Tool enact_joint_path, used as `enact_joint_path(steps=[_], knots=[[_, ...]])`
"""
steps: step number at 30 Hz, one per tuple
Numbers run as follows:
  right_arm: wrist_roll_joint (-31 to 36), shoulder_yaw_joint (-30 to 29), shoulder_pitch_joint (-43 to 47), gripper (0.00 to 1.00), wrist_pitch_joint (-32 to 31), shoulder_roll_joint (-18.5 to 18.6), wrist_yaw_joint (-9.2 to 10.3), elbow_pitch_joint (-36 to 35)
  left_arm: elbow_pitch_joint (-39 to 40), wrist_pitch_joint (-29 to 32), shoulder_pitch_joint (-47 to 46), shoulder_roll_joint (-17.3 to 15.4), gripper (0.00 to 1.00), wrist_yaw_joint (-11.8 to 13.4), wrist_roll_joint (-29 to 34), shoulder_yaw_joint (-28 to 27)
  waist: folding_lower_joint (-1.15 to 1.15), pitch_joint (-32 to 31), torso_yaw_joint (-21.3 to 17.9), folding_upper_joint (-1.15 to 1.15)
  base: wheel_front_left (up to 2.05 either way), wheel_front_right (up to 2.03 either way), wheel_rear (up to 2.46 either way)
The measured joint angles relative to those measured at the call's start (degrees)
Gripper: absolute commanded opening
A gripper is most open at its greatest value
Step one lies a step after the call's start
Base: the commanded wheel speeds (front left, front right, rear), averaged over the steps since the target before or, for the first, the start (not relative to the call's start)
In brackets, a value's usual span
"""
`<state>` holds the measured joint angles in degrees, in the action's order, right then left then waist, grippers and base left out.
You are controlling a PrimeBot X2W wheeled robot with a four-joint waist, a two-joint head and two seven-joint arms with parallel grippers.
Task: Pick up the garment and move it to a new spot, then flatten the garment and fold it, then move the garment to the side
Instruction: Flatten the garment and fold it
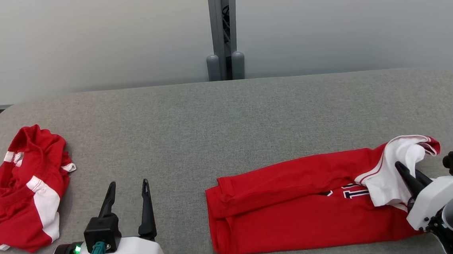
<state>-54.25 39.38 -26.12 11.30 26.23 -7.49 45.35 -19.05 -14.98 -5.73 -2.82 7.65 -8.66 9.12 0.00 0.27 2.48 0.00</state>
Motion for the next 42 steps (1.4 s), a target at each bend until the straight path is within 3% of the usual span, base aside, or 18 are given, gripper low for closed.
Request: enact_joint_path(steps=[9,14,21,32,42], knots=[[-7.6,-0.3,3.3,0.00,-5.3,-1.5,0.01,-12.6,-0.6,0.0,0.8,0.0,1.00,0.0,0.0,-0.7,0.00,-0.4,-1.8,0.00,0.00,0.00,0.00],[-8.7,-0.7,4.6,0.00,-7.2,-3.4,0.01,-16.0,-0.7,0.0,0.8,0.0,1.00,0.0,0.0,-0.7,0.00,-0.3,-2.1,0.00,0.00,0.00,0.00],[-10.4,-2.1,5.9,0.00,-10.4,-10.6,0.01,-20.3,-0.9,0.0,0.8,0.0,1.00,0.0,-0.2,-0.3,0.00,0.0,-1.8,0.00,0.00,0.00,0.00],[-9.1,-3.8,5.5,0.00,-12.9,-18.9,0.01,-19.5,-1.0,0.0,-0.5,0.0,1.00,0.5,-1.5,1.5,0.00,2.6,2.0,0.00,0.00,0.00,0.00],[-6.4,-5.4,4.4,0.00,-12.5,-22.2,0.01,-15.1,-1.3,0.0,-1.7,0.0,1.00,1.1,-3.2,4.0,0.00,5.6,7.1,0.00,0.00,0.00,0.00]])
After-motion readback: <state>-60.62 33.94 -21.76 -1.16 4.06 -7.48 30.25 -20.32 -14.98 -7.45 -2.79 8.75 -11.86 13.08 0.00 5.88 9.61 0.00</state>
